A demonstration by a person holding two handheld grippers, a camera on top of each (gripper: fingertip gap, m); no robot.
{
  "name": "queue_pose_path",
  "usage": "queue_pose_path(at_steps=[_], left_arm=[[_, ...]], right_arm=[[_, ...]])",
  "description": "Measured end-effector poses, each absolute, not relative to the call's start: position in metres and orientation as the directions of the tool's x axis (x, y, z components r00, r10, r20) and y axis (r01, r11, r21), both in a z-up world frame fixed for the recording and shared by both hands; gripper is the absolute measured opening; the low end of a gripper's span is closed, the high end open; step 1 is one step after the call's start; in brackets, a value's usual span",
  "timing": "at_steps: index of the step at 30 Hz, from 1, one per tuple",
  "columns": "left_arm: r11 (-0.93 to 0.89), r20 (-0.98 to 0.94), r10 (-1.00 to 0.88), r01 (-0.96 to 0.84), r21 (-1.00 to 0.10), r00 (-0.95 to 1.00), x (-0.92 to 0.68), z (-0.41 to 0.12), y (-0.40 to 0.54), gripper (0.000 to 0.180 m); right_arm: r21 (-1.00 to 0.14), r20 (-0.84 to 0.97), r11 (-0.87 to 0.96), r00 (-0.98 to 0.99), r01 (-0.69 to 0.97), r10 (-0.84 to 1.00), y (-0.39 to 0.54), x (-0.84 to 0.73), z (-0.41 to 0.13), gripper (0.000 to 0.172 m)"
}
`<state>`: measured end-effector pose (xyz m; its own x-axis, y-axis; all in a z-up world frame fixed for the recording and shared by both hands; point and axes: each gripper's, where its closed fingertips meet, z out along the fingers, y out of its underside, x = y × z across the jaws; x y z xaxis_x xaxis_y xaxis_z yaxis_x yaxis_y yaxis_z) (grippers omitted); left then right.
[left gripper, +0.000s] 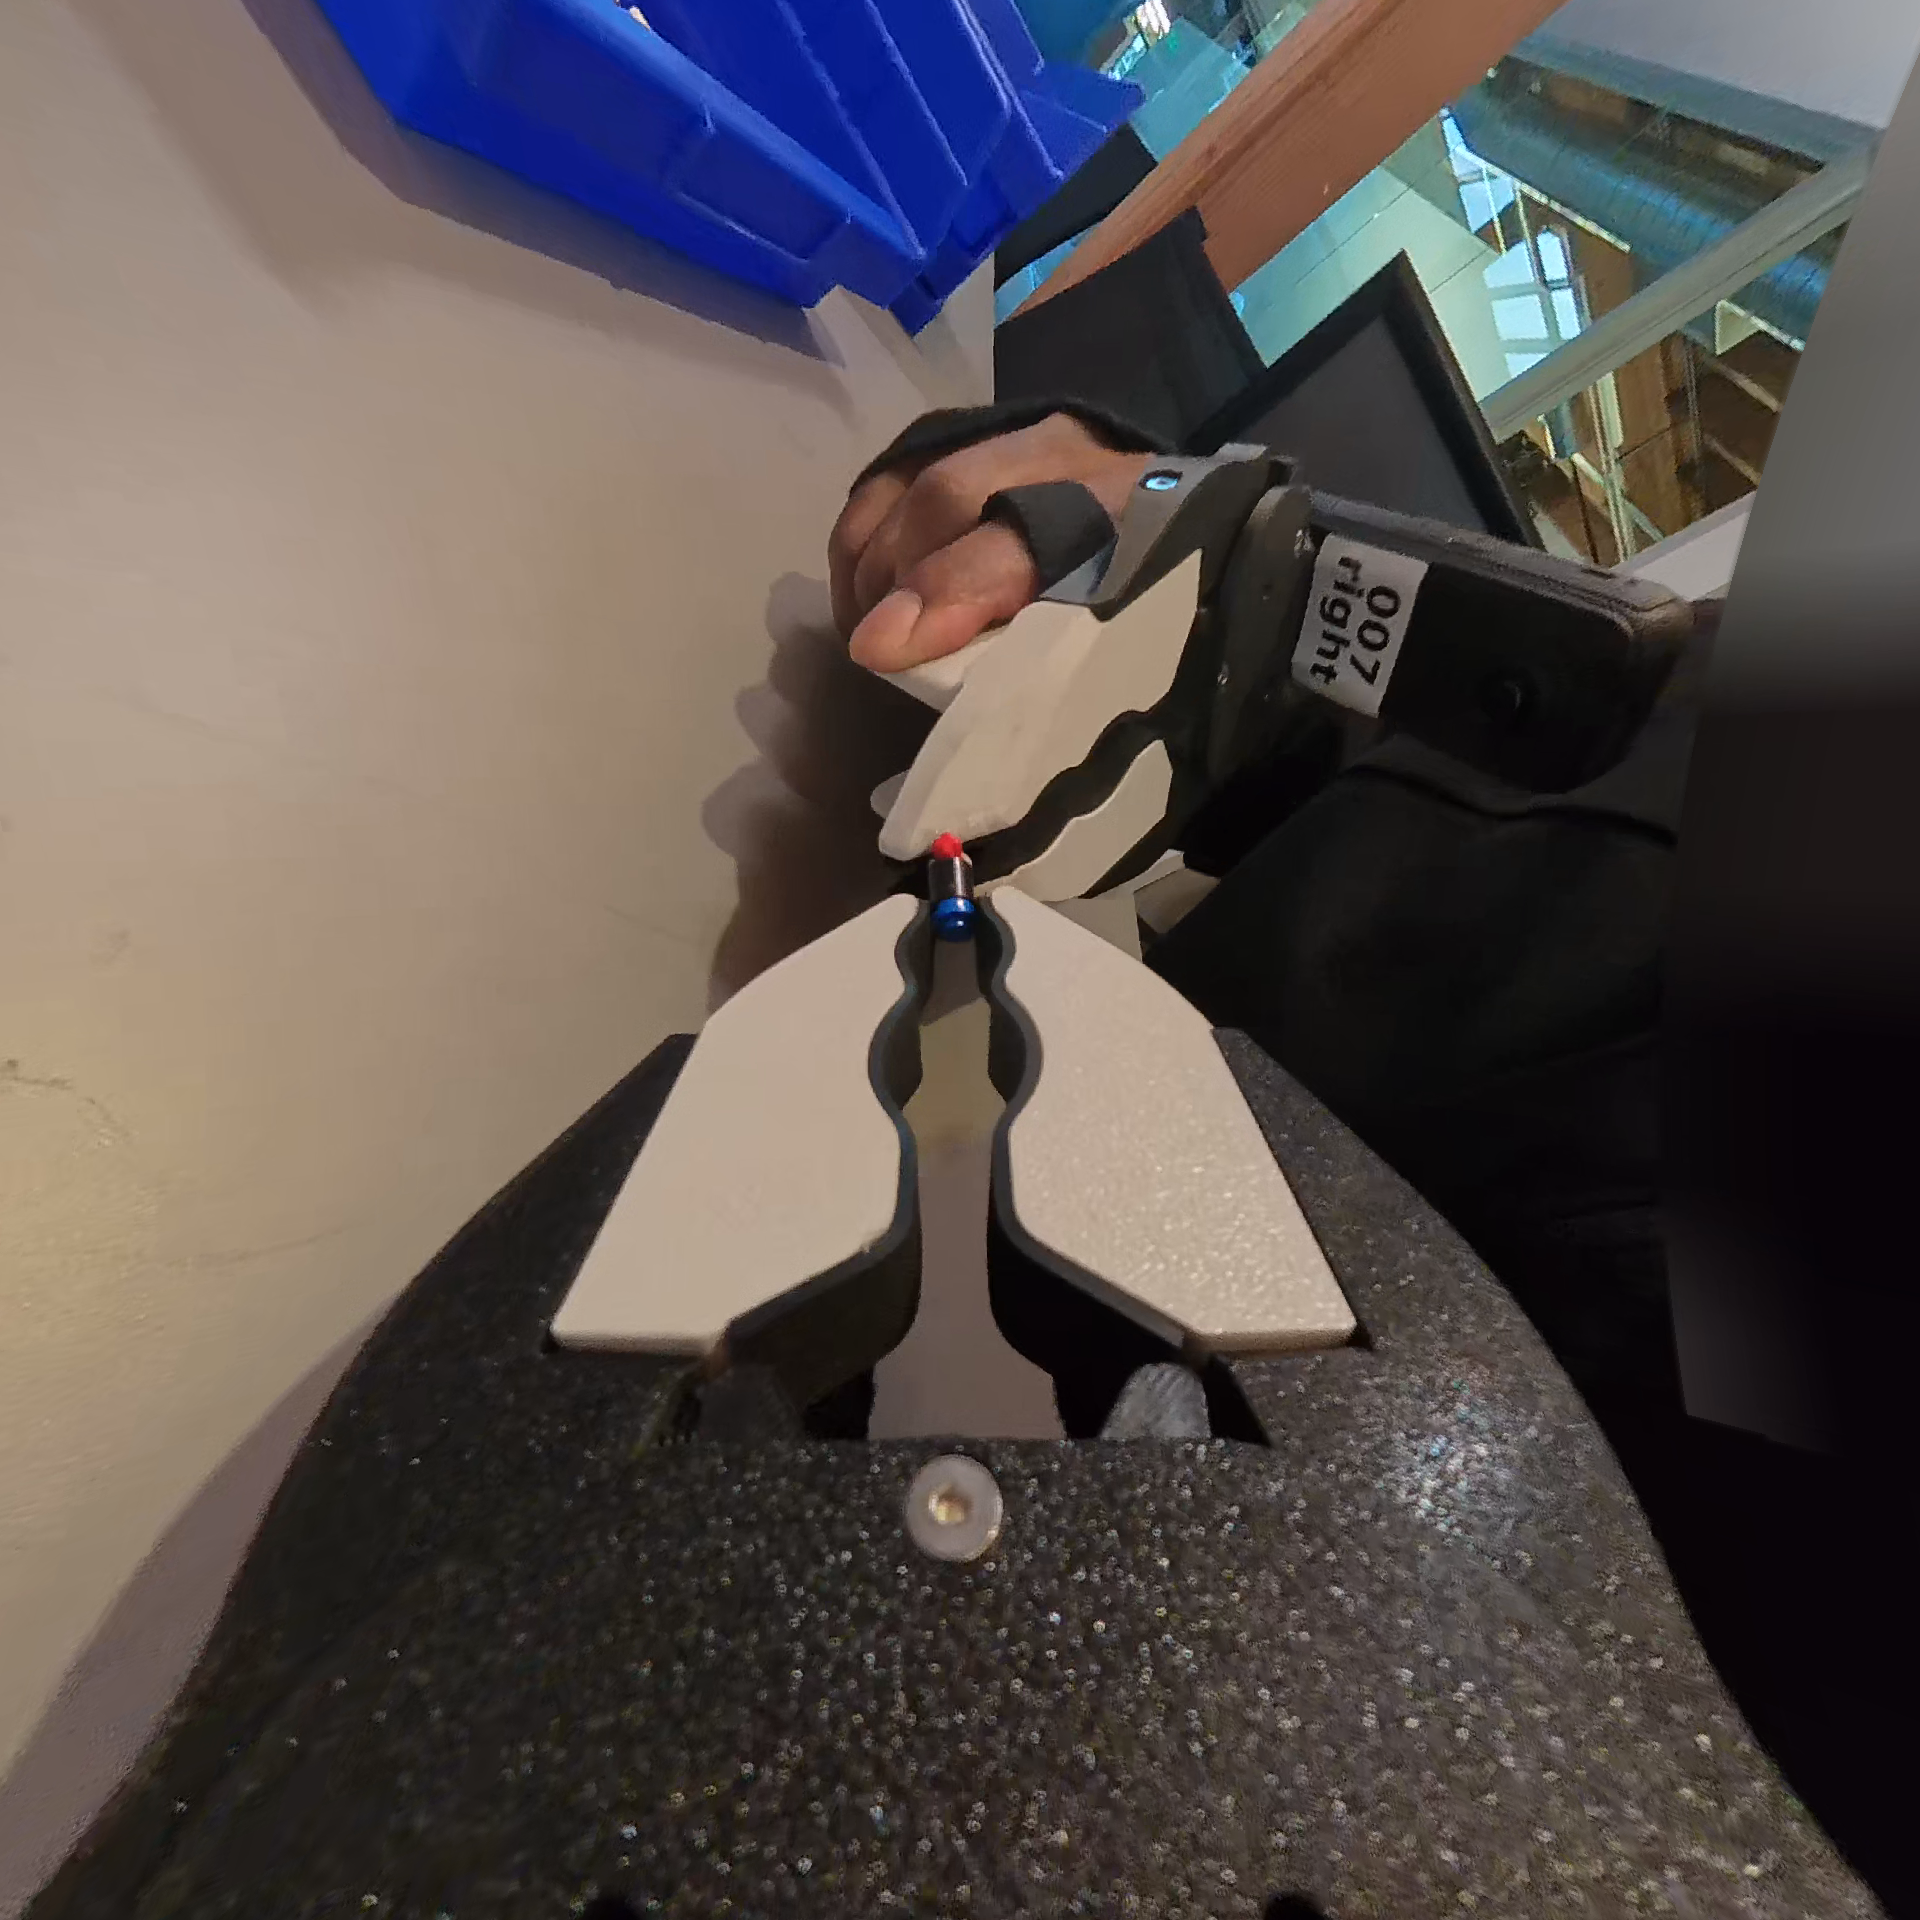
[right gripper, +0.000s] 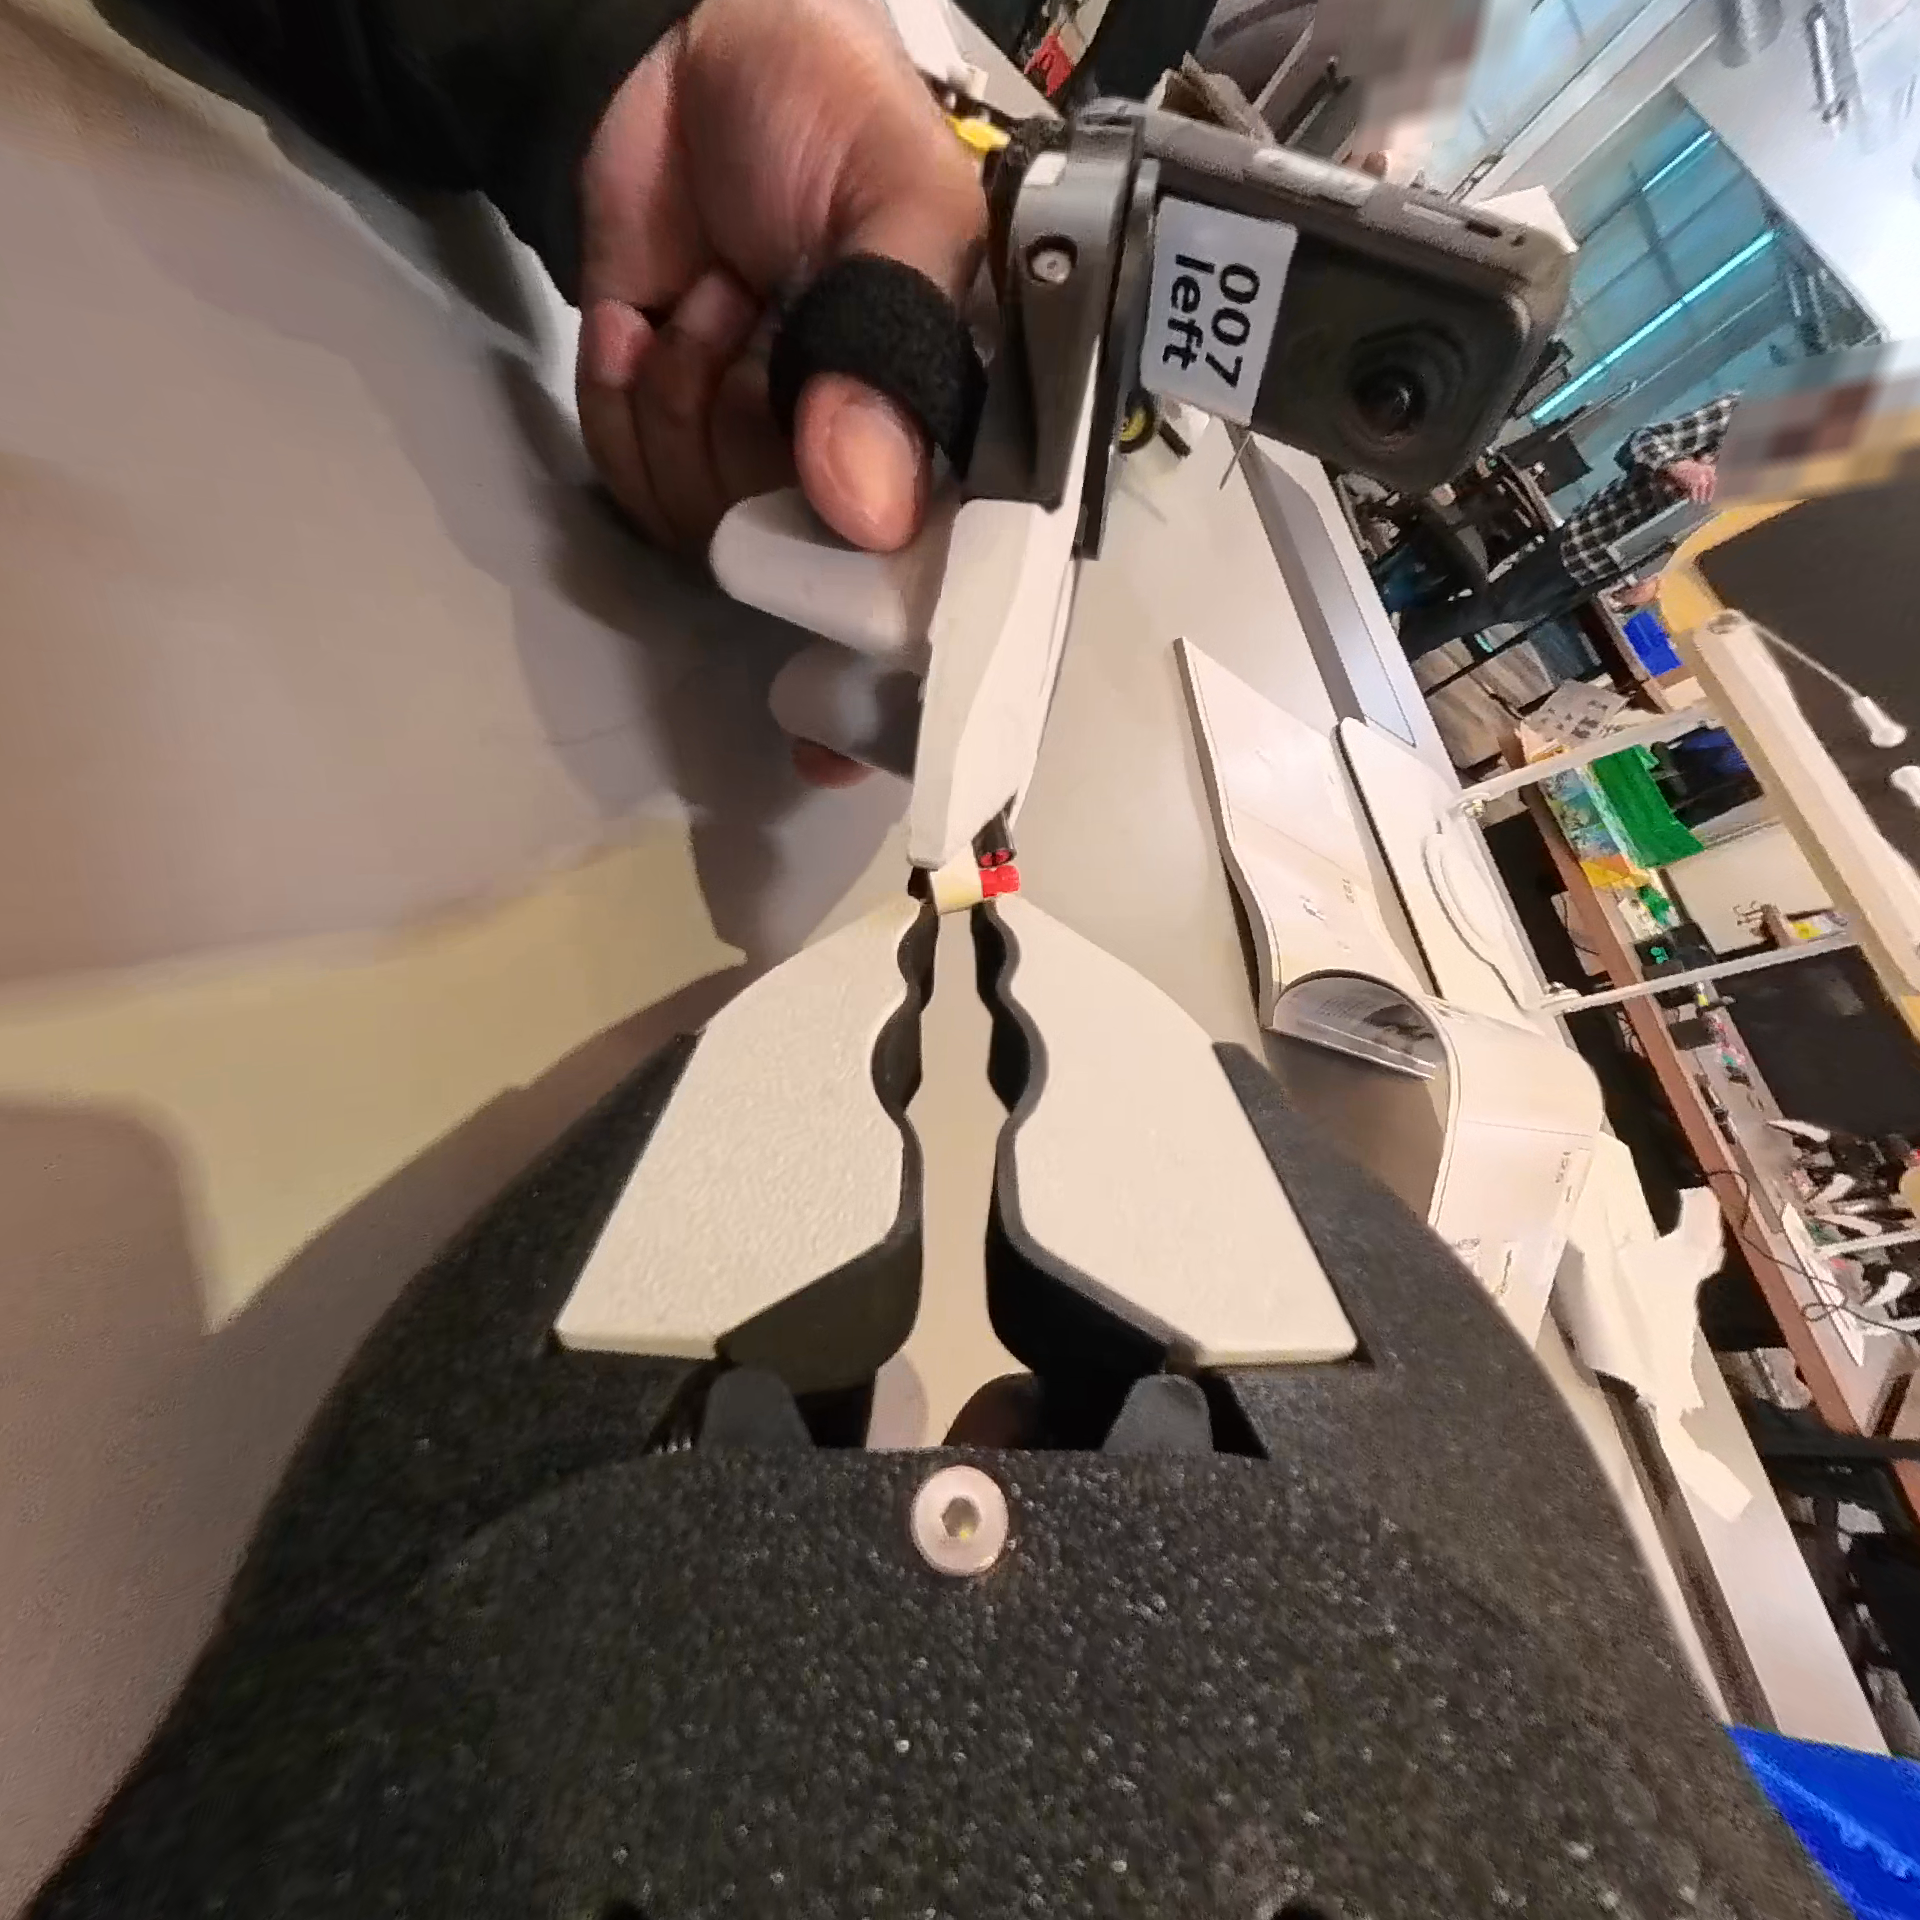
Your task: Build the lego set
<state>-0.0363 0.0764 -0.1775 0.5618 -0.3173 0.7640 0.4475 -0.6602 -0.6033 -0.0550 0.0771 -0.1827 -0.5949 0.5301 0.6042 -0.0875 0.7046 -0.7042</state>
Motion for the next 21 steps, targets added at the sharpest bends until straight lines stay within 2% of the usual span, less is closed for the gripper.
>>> queue_pose_path(at_steps=[3,6,10,15,21], left_arm=[[-0.647,0.782,-0.337,0.474,-0.597,0.525,-0.038,-0.171,0.076,0.007],[-0.629,0.807,-0.353,0.518,-0.580,0.474,-0.043,-0.164,0.076,0.007],[-0.608,0.853,-0.371,0.598,-0.522,0.367,-0.049,-0.152,0.076,0.008],[-0.567,0.908,-0.376,0.728,-0.385,0.187,-0.058,-0.139,0.080,0.008],[-0.571,0.921,-0.363,0.746,-0.341,0.143,-0.056,-0.139,0.082,0.008]], right_arm=[[-0.733,0.583,0.677,-0.583,-0.075,0.566,0.080,-0.059,-0.183,0.004],[-0.755,0.559,0.654,-0.572,-0.050,0.601,0.085,-0.063,-0.182,0.019],[-0.812,0.493,0.583,-0.587,-0.045,0.641,0.085,-0.064,-0.176,0.029],[-0.845,0.449,0.533,-0.595,-0.040,0.667,0.086,-0.065,-0.172,0.030],[-0.851,0.451,0.523,-0.576,-0.048,0.682,0.086,-0.067,-0.167,0.028]])
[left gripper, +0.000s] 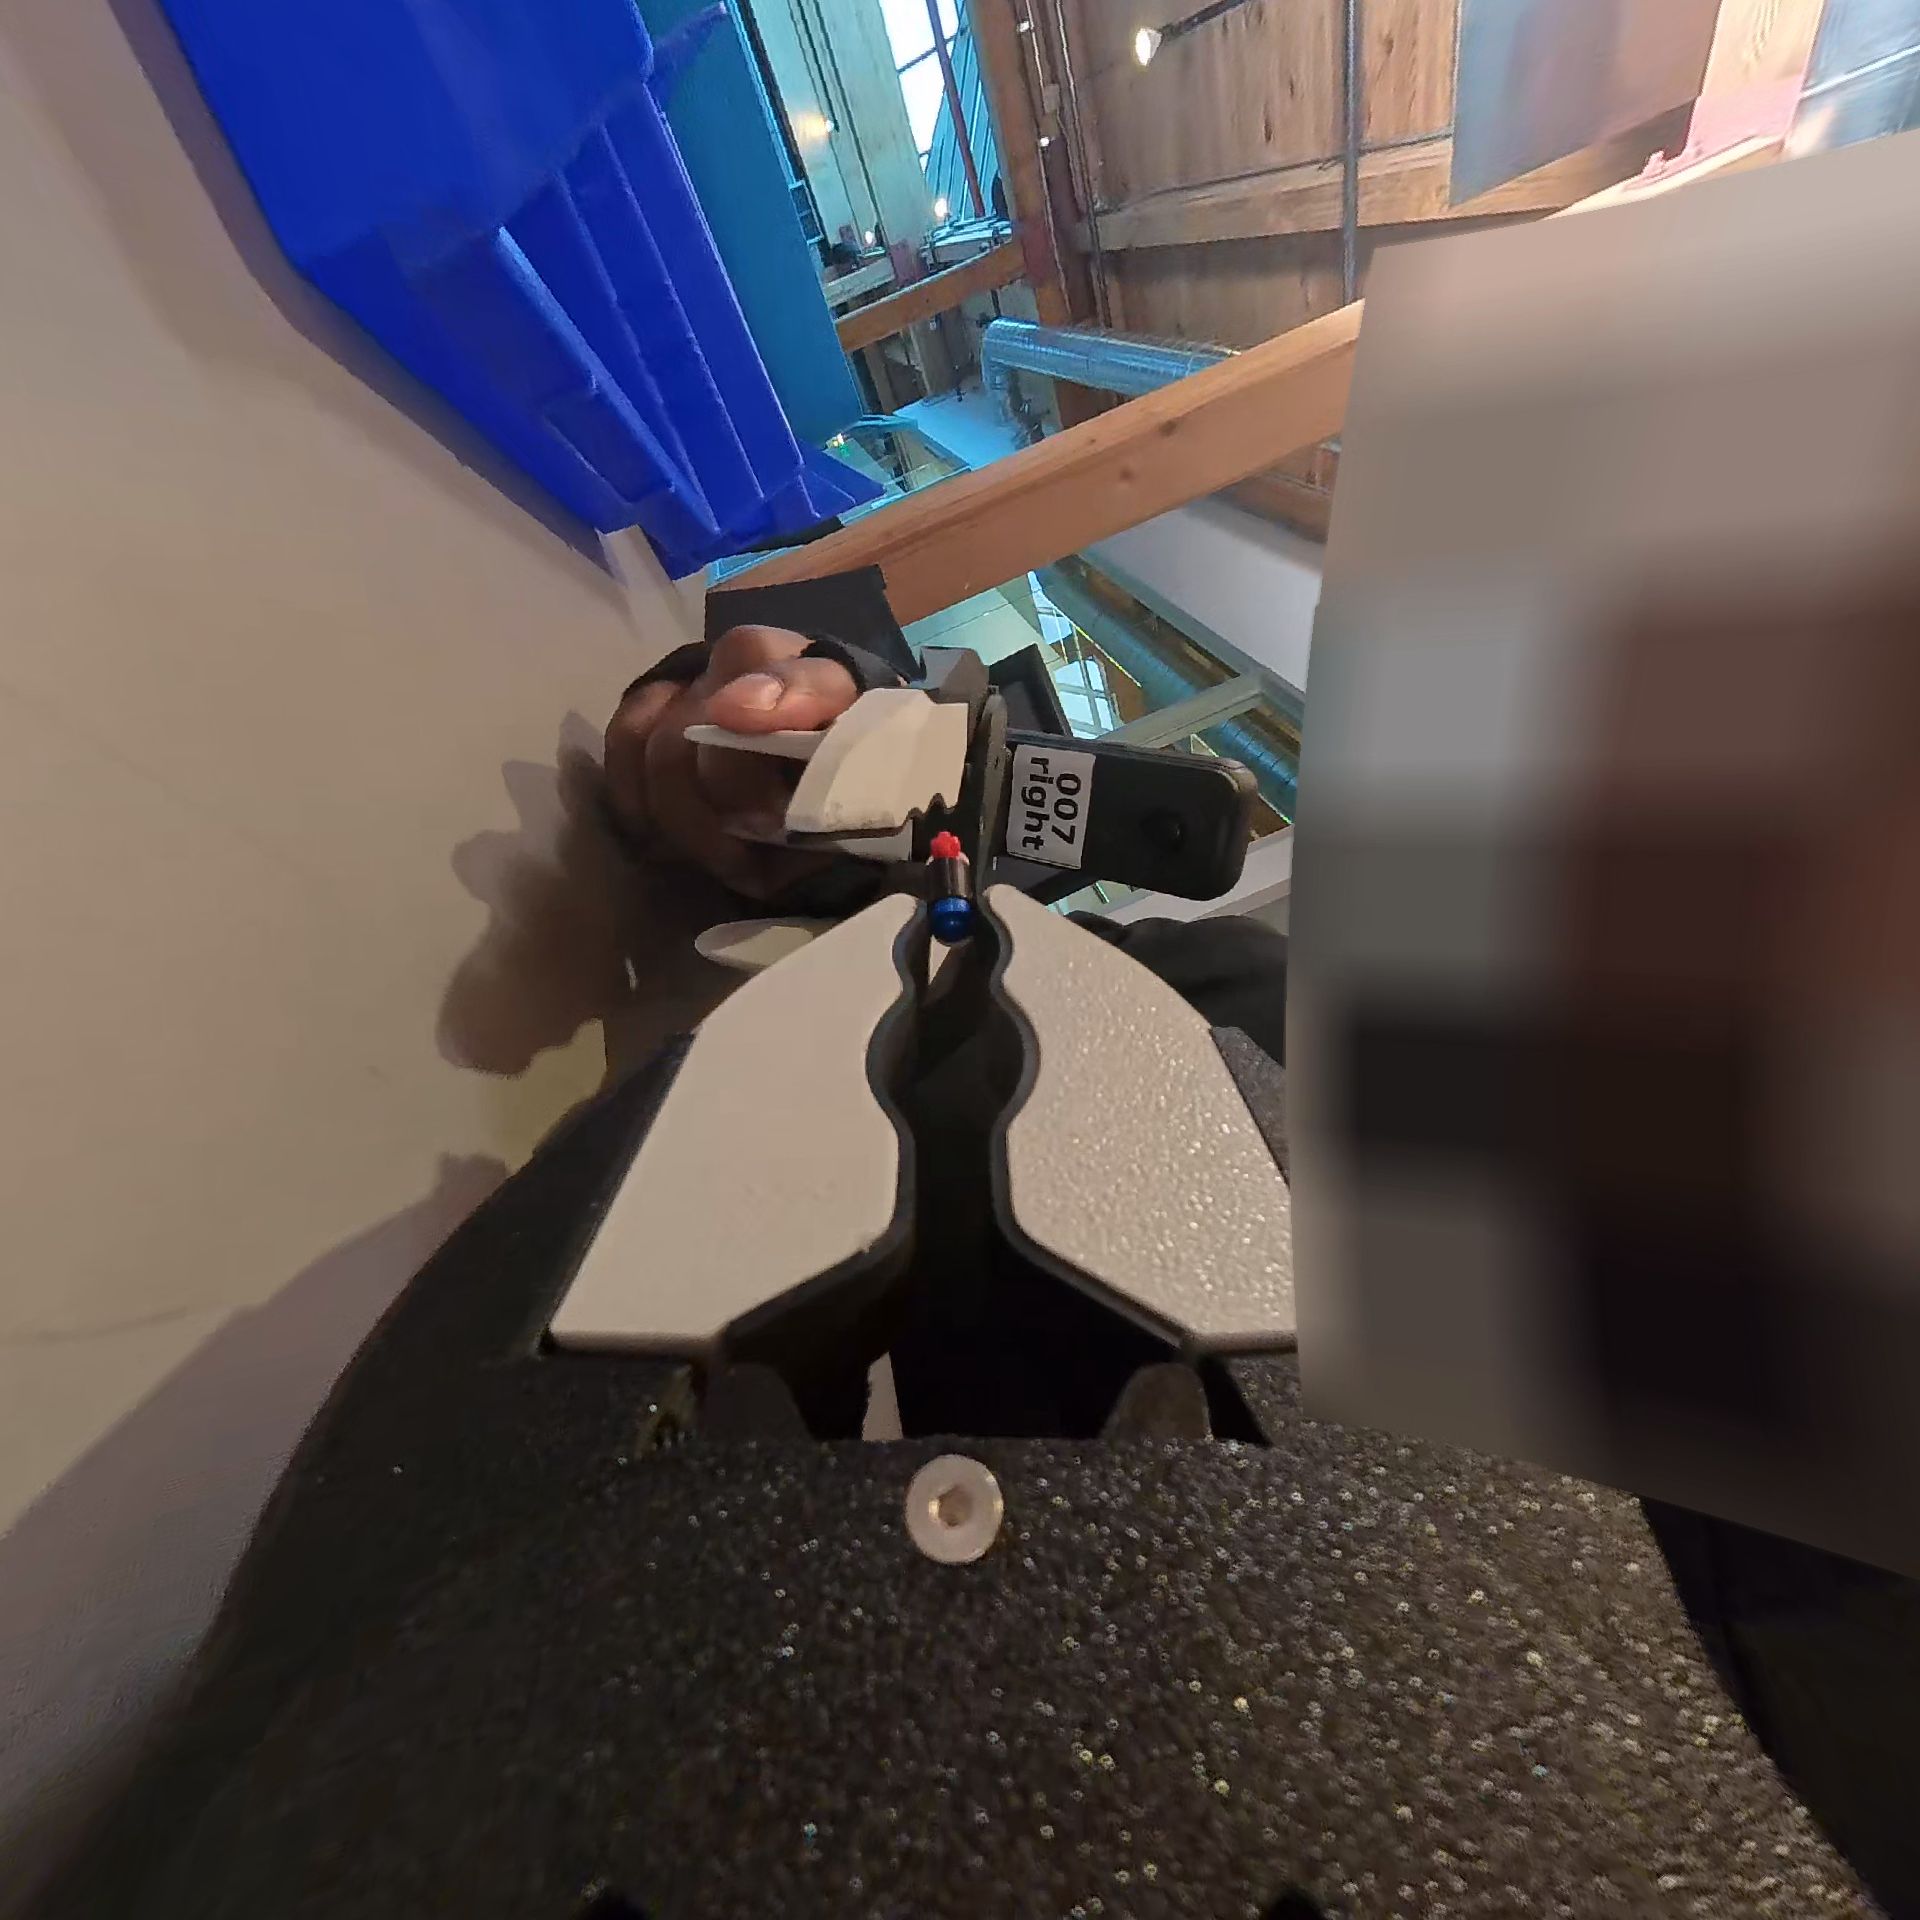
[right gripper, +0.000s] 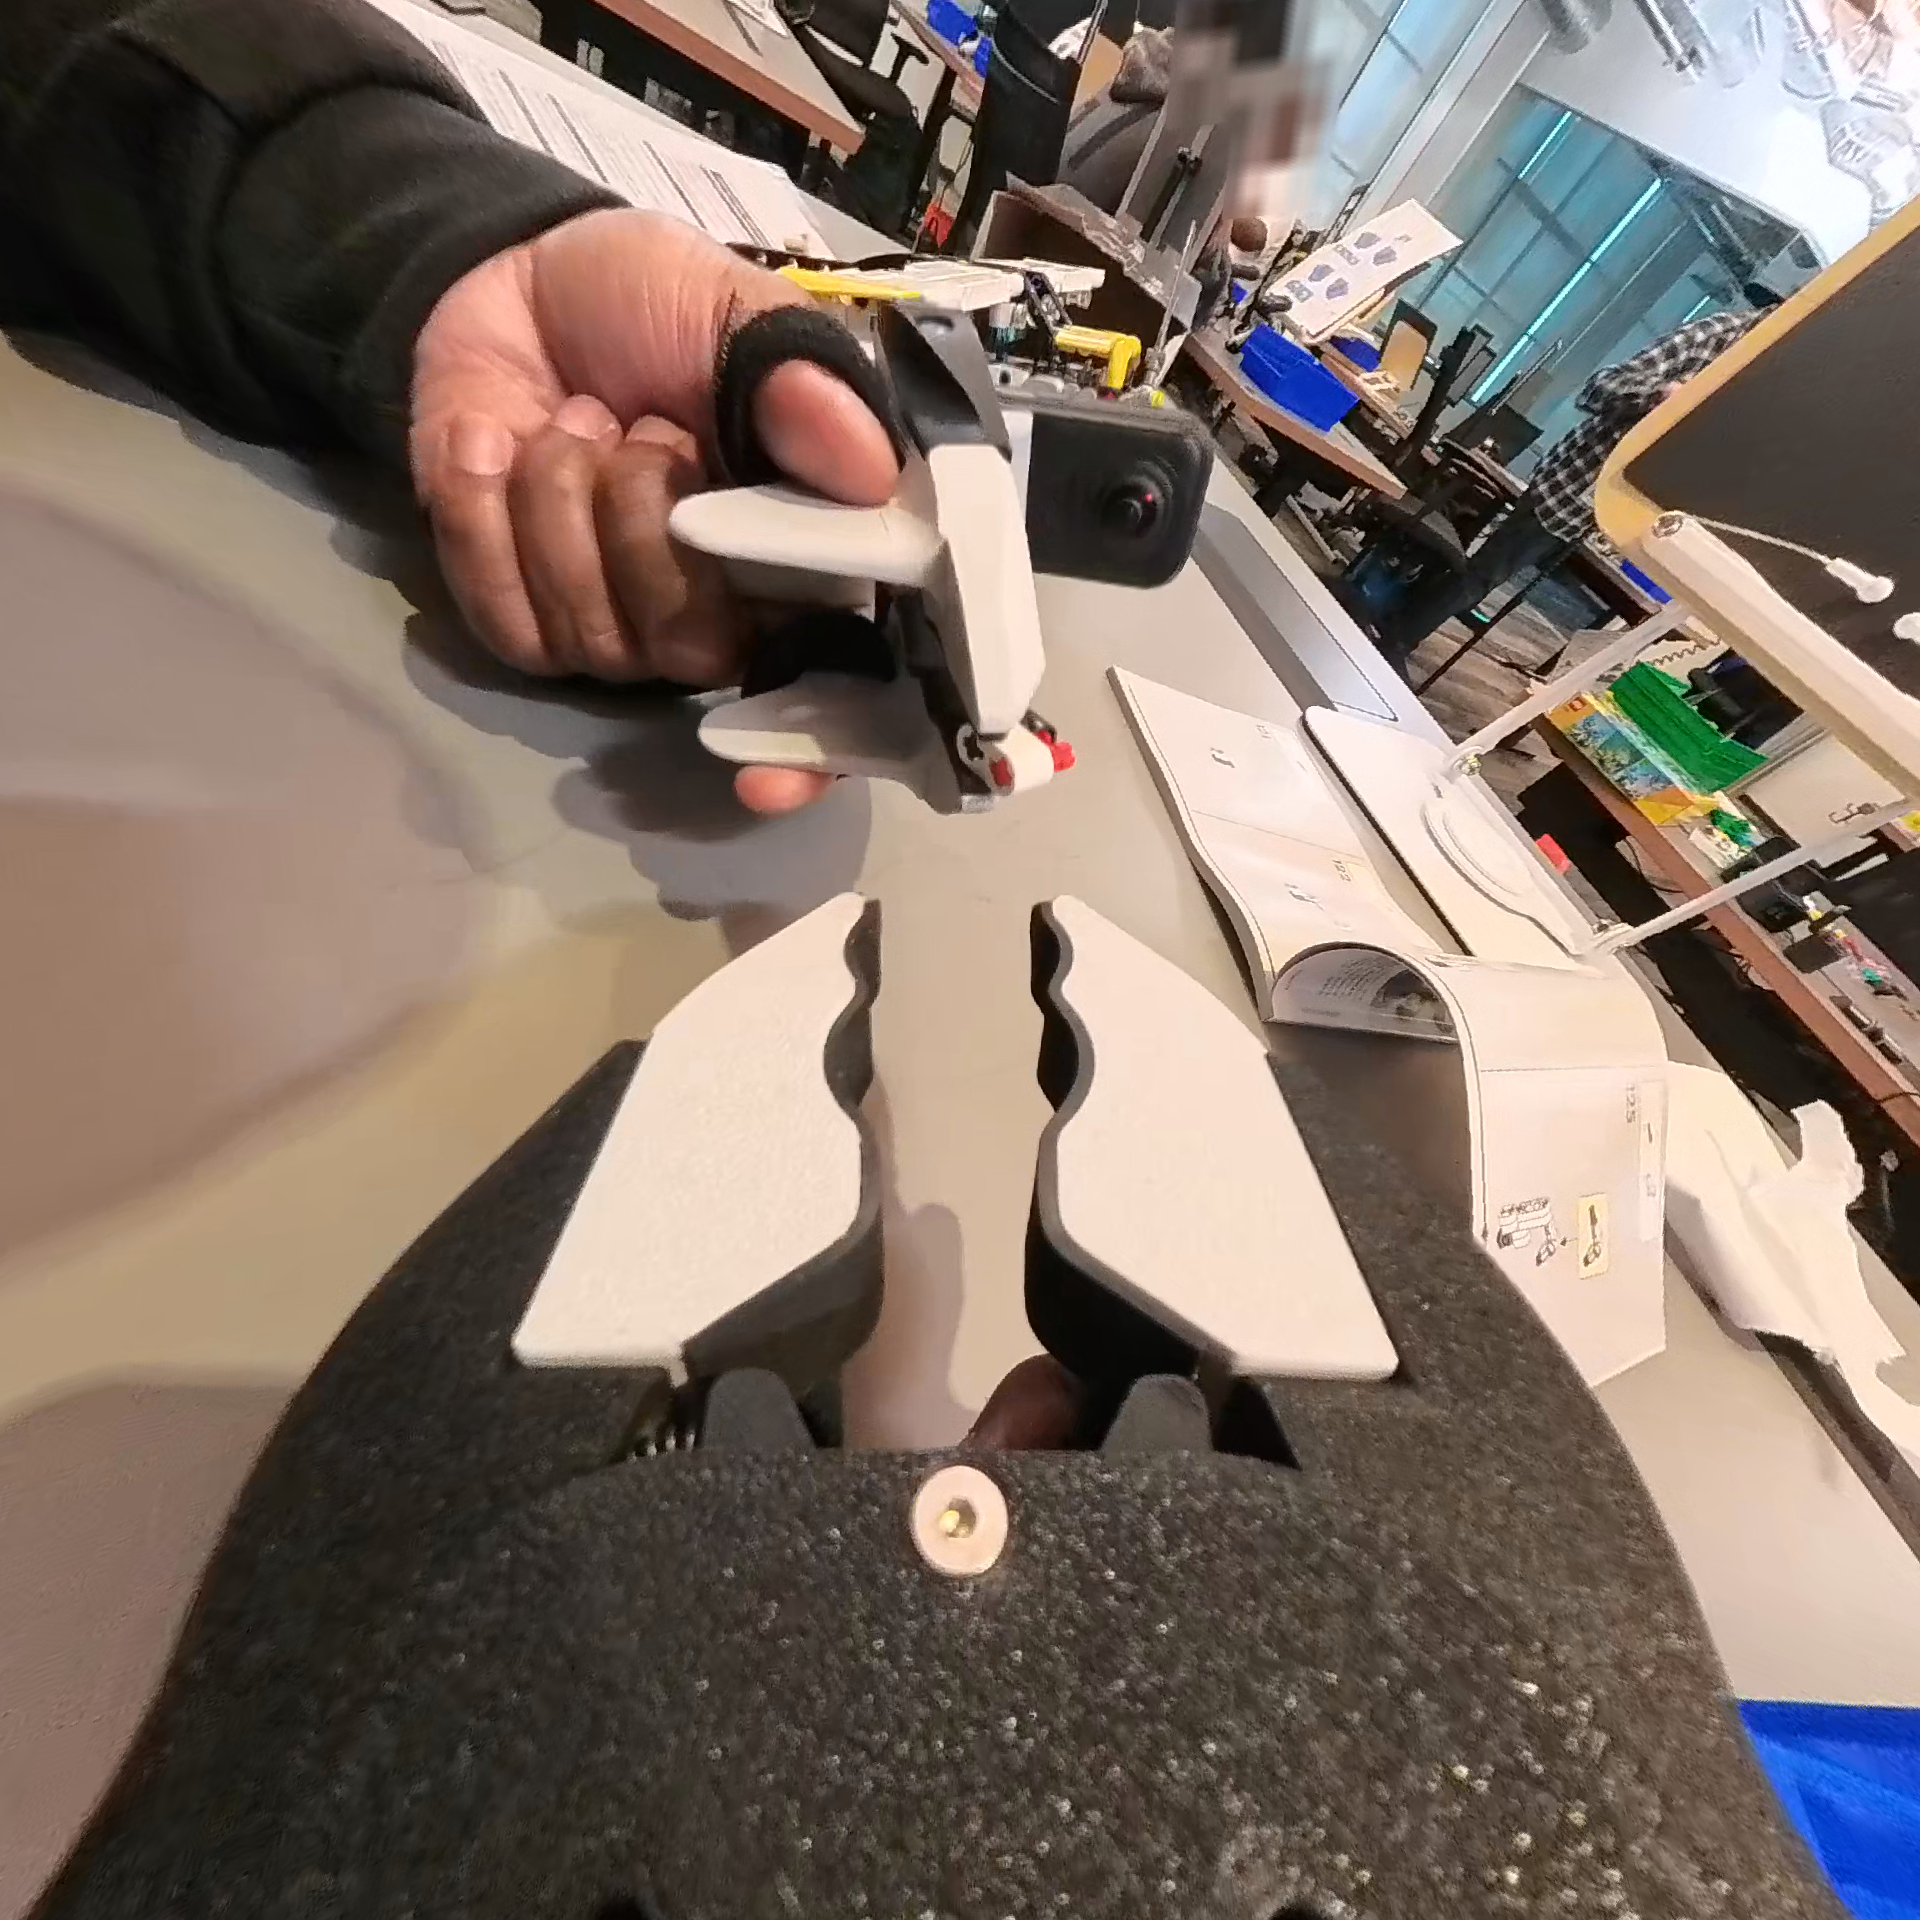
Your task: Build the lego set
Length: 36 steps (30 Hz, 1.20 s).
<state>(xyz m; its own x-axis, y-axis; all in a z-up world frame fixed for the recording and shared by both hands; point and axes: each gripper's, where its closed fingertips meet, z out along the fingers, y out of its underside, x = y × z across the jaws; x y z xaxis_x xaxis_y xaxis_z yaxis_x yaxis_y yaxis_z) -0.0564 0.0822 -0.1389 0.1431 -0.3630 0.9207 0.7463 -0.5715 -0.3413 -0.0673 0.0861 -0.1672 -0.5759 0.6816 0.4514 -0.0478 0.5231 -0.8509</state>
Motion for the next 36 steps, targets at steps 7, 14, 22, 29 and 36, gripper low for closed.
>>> queue_pose_path(at_steps=[7,14,22,29,36], left_arm=[[-0.589,0.920,-0.346,0.721,-0.364,0.182,-0.051,-0.143,0.082,0.008],[-0.640,0.899,-0.388,0.642,-0.422,0.204,-0.035,-0.143,0.075,0.008],[-0.653,0.897,-0.395,0.626,-0.426,0.198,-0.032,-0.142,0.073,0.008],[-0.656,0.894,-0.399,0.619,-0.432,0.202,-0.030,-0.142,0.073,0.008],[-0.665,0.898,-0.391,0.613,-0.427,0.201,-0.029,-0.144,0.073,0.008]], right_arm=[[-0.865,0.462,0.487,-0.575,-0.122,0.676,0.084,-0.060,-0.153,0.024],[-0.881,0.456,0.429,-0.607,-0.200,0.651,0.078,-0.049,-0.140,0.012],[-0.870,0.475,0.439,-0.621,-0.225,0.624,0.074,-0.044,-0.140,0.008],[-0.865,0.481,0.447,-0.625,-0.227,0.615,0.073,-0.044,-0.141,0.010],[-0.862,0.483,0.455,-0.631,-0.222,0.607,0.071,-0.043,-0.144,0.009]])
